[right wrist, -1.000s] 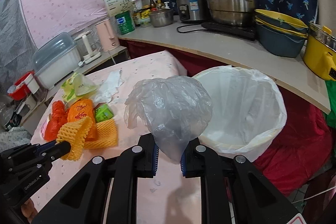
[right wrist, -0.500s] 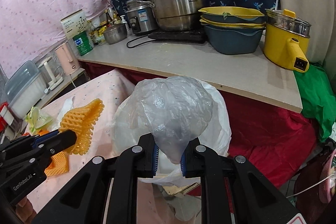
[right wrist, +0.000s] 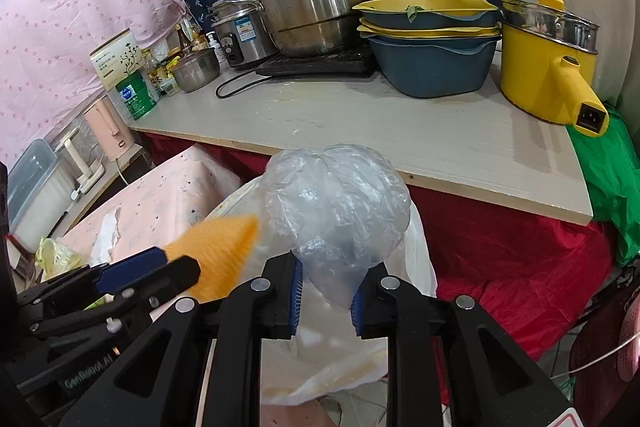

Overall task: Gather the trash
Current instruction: 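Carry the plastic bag and mesh sleeve to the bin and release both, then grasp the orange snack bag with the right gripper while the left grasps the red bag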

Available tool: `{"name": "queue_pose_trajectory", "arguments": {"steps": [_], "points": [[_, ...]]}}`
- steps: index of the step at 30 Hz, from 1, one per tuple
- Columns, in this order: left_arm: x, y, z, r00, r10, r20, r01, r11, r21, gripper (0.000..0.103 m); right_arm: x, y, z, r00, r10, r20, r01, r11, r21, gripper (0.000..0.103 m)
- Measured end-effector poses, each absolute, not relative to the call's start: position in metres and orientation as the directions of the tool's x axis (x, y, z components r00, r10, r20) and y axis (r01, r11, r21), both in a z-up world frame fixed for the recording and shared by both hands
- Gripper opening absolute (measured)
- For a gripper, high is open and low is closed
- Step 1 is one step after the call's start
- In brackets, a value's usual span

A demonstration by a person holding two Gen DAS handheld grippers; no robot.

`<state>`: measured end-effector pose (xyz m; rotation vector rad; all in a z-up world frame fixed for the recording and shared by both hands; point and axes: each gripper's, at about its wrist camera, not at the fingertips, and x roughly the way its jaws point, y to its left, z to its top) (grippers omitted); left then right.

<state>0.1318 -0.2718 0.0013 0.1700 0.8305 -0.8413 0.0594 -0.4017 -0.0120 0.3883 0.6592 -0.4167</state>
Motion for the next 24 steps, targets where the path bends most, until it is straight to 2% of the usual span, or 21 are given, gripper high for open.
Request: {"name": "queue_pose_trajectory", "arguments": {"steps": [3, 8, 13, 16, 24], "points": [[0.138, -0.264, 0.001, 0.405, -0.587, -0.701, 0.695, 0.696, -0.182, 0.063, 0.064, -0.400, -0.010, 0.719, -0.257, -0.646, 0.490, 0.847, 0.208, 0.036], [0.148, -0.245, 0.001, 0.443, -0.556, -0.703, 0.651, 0.739, -0.174, 0.064, 0.068, -0.395, -0.003, 0.731, -0.266, -0.629, 0.489, 0.847, 0.209, 0.046], [0.151, -0.222, 0.010, 0.484, -0.540, -0.689, 0.612, 0.771, -0.175, 0.064, 0.069, -0.385, 0.007, 0.744, -0.260, -0.615, 0.474, 0.855, 0.212, 0.049], [0.148, -0.205, 0.017, 0.516, -0.524, -0.678, 0.587, 0.792, -0.166, 0.065, 0.065, -0.375, 0.015, 0.759, -0.255, -0.599, 0.462, 0.859, 0.219, 0.056], [0.140, -0.142, 0.035, 0.610, -0.441, -0.658, 0.484, 0.865, -0.131, 0.069, 0.068, -0.325, 0.032, 0.784, -0.194, -0.590, 0.376, 0.904, 0.202, 0.057]]}}
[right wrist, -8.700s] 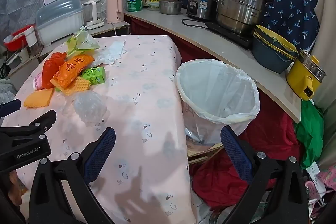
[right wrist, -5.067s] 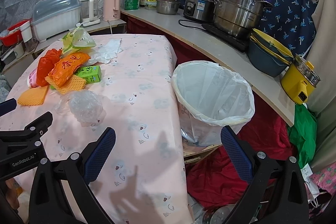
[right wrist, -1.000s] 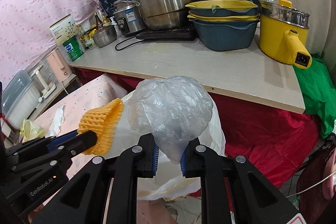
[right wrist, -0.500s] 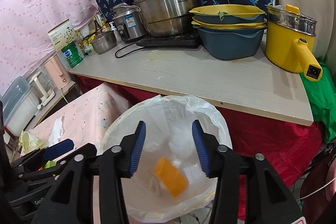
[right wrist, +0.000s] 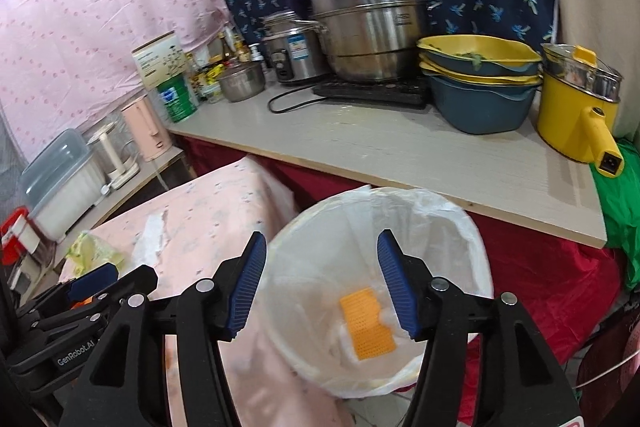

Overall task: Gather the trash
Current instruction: 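Grasp the orange snack bag with the right gripper while the left grasps the red bag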

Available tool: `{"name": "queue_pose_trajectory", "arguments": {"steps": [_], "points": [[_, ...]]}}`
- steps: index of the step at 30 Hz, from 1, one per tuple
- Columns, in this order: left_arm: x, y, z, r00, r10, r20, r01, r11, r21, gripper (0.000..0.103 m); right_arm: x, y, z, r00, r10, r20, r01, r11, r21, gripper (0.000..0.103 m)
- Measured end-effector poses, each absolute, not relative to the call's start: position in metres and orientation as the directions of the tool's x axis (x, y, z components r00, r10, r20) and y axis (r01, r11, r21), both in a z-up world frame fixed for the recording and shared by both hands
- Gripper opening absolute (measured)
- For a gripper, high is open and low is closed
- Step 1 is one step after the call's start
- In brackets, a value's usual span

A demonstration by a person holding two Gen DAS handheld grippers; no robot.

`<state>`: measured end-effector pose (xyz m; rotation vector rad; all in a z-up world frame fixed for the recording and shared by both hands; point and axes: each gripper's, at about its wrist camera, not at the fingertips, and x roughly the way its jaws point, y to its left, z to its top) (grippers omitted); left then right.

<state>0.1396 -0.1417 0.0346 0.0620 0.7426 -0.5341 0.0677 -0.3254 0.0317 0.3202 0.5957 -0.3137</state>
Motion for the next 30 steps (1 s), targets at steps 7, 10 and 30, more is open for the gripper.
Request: {"name": "queue_pose_trajectory", "arguments": {"steps": [7, 10, 30], "points": [[0.136, -0.073, 0.039, 0.663, -0.331, -0.672, 0.378, 0.922, -0.081, 0.071, 0.077, -0.264, 0.038, 0.801, -0.107, -0.588, 0.265, 0.946, 0.188, 0.057], [0.136, -0.041, 0.038, 0.671, -0.291, -0.682, 0.330, 0.941, -0.076, 0.071, 0.082, -0.236, 0.037, 0.798, -0.070, -0.598, 0.216, 0.960, 0.177, 0.057], [0.154, 0.118, -0.008, 0.616, -0.094, -0.783, 0.053, 0.996, -0.077, 0.087, 0.127, -0.086, -0.022, 0.675, 0.126, -0.727, -0.026, 0.989, 0.147, 0.064]]}}
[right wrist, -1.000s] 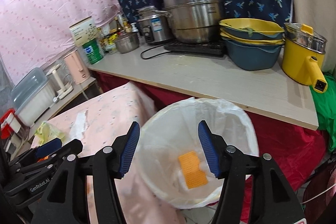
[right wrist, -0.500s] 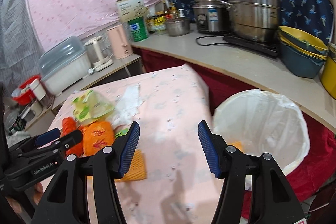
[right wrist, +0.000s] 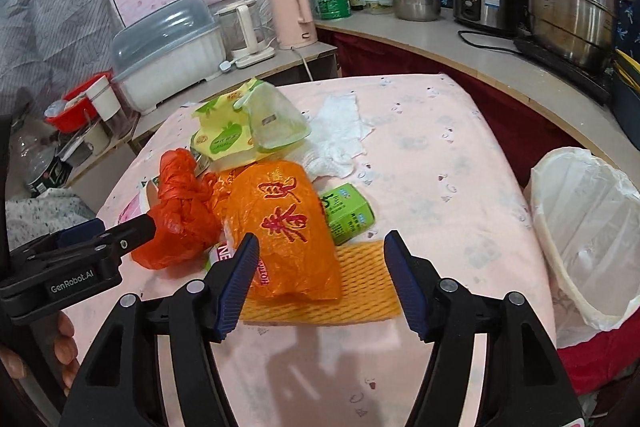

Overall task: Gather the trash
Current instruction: 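Grasp the orange snack bag with the right gripper while the left grasps the red bag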

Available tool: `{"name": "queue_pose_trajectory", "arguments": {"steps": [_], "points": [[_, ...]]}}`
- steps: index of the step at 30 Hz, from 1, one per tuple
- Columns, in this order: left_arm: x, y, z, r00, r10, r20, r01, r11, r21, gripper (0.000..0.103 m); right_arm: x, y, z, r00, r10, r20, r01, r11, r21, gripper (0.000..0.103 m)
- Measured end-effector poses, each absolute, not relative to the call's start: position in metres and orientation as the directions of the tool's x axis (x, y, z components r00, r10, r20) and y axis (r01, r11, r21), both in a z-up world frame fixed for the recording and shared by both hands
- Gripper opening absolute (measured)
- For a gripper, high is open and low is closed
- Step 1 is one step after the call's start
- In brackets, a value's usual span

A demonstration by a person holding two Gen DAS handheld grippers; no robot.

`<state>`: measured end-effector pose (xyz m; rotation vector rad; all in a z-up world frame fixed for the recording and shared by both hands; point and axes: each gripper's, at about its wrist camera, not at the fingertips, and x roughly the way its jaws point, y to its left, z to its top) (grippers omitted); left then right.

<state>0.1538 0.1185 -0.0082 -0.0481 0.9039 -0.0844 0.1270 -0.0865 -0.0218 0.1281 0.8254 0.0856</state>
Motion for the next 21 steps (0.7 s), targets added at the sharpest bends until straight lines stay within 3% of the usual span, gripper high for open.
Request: {"name": "queue_pose_trajectory", "arguments": {"steps": [7, 15, 16, 18, 21], "points": [[0.170, 0.131, -0.031, 0.567, -0.076, -0.820, 0.005, 0.996, -0.088, 0.087, 0.144, -0.064, -0.043, 0.631, 0.135, -0.764, -0.059, 0.990, 0.127, 0.071], [0.187, 0.134, -0.051, 0.521, -0.106, -0.847, -0.009, 0.992, -0.130, 0.086, 0.161, -0.055, -0.064, 0.594, 0.134, -0.793, -0.068, 0.991, 0.116, 0.072], [0.187, 0.133, -0.052, 0.519, -0.109, -0.848, -0.005, 0.991, -0.131, 0.084, 0.162, -0.055, -0.065, 0.592, 0.134, -0.795, -0.069, 0.991, 0.116, 0.072], [0.188, 0.129, -0.054, 0.510, -0.130, -0.851, 0.021, 0.990, -0.139, 0.065, 0.164, -0.054, -0.068, 0.589, 0.136, -0.797, -0.071, 0.991, 0.116, 0.071], [0.188, 0.124, -0.052, 0.507, -0.147, -0.849, 0.044, 0.989, -0.145, 0.053, 0.164, -0.055, -0.070, 0.581, 0.151, -0.800, -0.079, 0.988, 0.129, 0.053]]}}
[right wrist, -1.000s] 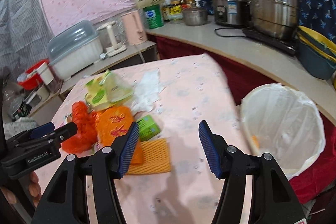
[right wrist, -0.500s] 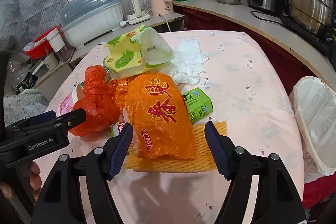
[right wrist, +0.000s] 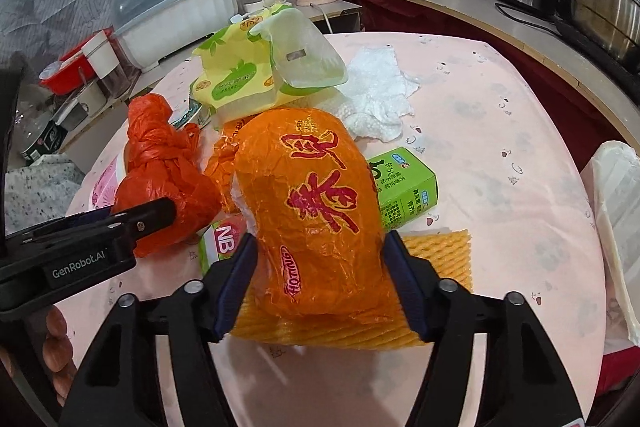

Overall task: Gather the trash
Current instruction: 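Grasp the orange snack bag with the right gripper while the left grasps the red bag, then carry the orange snack bag and red bag over the bin and release both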

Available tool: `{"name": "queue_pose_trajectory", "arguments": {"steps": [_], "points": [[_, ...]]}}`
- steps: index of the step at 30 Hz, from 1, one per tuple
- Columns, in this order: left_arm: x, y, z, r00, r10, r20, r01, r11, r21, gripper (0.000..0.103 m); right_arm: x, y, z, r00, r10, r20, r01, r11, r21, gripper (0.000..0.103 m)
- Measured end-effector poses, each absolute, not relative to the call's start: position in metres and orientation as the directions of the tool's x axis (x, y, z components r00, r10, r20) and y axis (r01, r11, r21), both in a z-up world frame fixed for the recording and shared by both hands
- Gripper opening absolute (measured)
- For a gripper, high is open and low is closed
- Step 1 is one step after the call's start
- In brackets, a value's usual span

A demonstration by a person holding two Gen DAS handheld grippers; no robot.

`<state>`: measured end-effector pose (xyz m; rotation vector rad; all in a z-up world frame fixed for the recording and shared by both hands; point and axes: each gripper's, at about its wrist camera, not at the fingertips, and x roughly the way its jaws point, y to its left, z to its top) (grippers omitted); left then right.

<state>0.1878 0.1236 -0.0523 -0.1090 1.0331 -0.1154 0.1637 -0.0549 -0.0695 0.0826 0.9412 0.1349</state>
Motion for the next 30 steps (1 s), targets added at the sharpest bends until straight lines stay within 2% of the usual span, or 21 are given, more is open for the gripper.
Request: {"name": "queue_pose_trajectory", "arguments": {"steps": [4, 7, 21, 30], "points": [[0.185, 0.118, -0.048, 0.511, -0.168, -0.843, 0.074, 0.986, -0.152, 0.045, 0.163, -0.061, -0.070, 0.578, 0.189, -0.794, -0.080, 0.981, 0.175, 0.030], [0.181, 0.115, -0.043, 0.519, -0.180, -0.836, 0.084, 0.984, -0.160, 0.041, 0.160, -0.065, -0.065, 0.590, 0.195, -0.784, -0.081, 0.980, 0.182, 0.023], [0.156, 0.093, 0.014, 0.609, -0.220, -0.762, 0.146, 0.975, -0.165, 0.037, 0.130, -0.093, -0.003, 0.718, 0.208, -0.665, -0.069, 0.971, 0.229, 0.020], [0.141, 0.046, 0.042, 0.629, -0.283, -0.724, 0.250, 0.955, -0.156, 0.037, 0.111, -0.137, 0.027, 0.786, 0.145, -0.601, -0.001, 0.972, 0.233, 0.020]]}}
